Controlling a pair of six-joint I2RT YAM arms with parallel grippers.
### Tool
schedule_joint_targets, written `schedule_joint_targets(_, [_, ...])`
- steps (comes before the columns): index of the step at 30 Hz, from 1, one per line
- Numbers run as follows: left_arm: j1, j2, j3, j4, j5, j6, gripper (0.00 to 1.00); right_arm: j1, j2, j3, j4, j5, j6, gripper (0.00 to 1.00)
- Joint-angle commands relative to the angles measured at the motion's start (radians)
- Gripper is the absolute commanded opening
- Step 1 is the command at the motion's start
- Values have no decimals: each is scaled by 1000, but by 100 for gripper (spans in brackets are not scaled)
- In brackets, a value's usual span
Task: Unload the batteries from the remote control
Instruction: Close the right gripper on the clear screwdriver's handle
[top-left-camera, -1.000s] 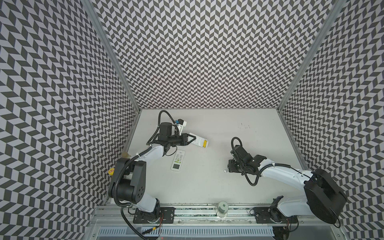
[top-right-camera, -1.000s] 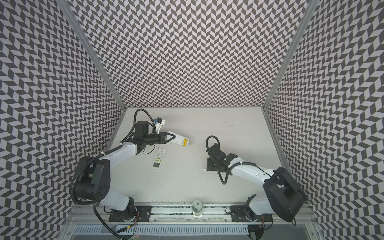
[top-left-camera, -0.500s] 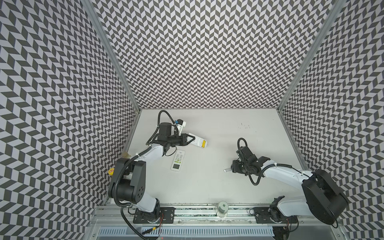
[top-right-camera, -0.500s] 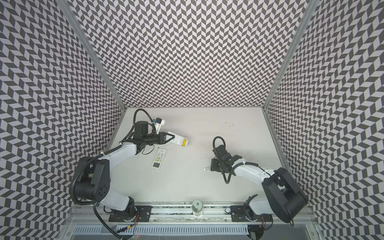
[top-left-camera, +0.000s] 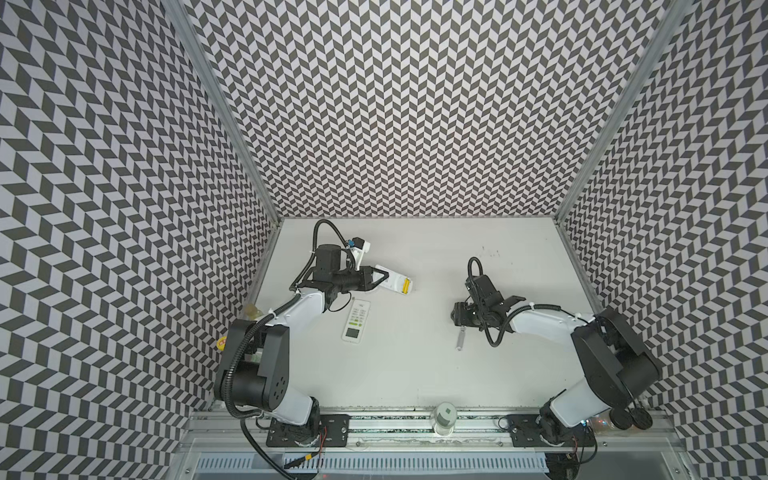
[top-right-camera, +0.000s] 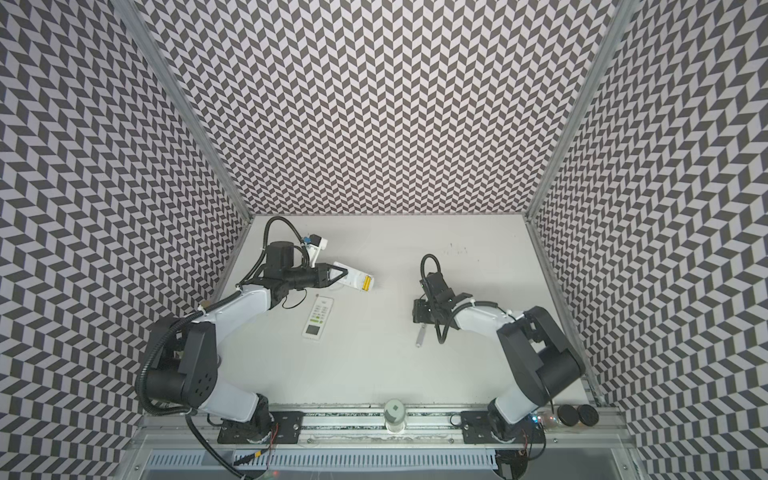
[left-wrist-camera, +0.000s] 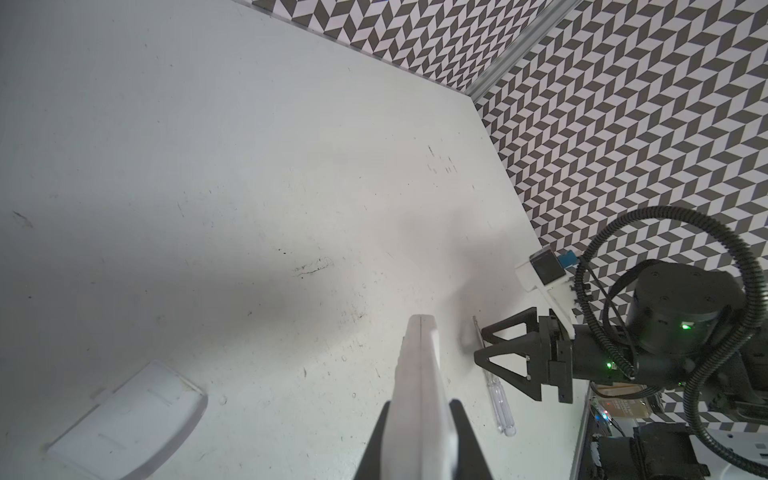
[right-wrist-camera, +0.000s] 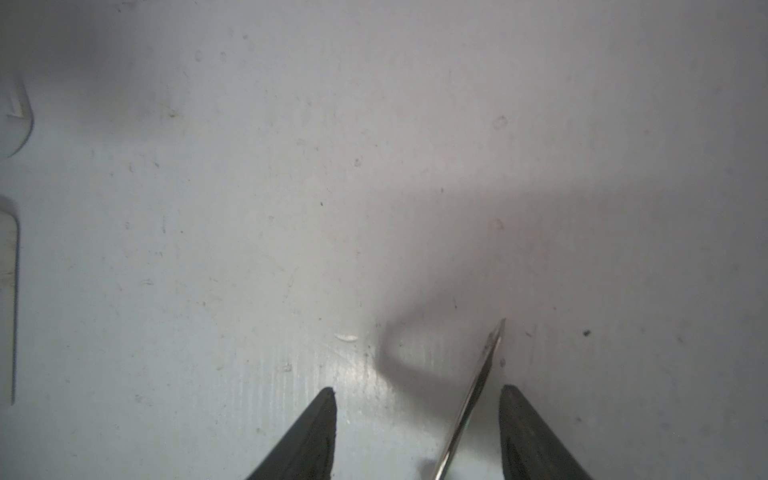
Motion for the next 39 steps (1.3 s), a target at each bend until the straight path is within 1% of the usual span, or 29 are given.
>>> schedule_joint_targets(1, [8,-22,13,27,12,8,3,1,54,23,-9,-28,-36,61])
schedule_joint_targets(6, [10,-21,15,30,12,-1,3,10,54,35,-50,-3,-44,61])
schedule_joint_targets(11, [10,-24,3,39,4,0,3,25,-25,-25,-109,51,-51,61])
schedule_joint_targets(19, [10,1,31,17,9,6,3,82,-150,-86,-220,44,-52,61])
schedule_joint_targets(25, [10,-5,7,33,2,5,3,110,-174,-129,-228,32,-32,59])
schedule_joint_targets(27, [10,2,10,29,-1,12,3,124,-172,-133,-230,38,-35,56])
schedule_joint_targets(30, [8,4,21,18,-10,9,3,129,-161,-136,-219,45,-38,46])
schedule_joint_targets(35, [0,7,18,26,2,11,3,129,-123,-116,-218,67,-60,29])
schedule_joint_targets(37, [0,3,19,25,-5,12,3,129,-113,-106,-214,78,-66,20])
schedule_joint_targets(39, [0,-2,18,21,-6,12,3,129,-101,-89,-213,77,-75,15])
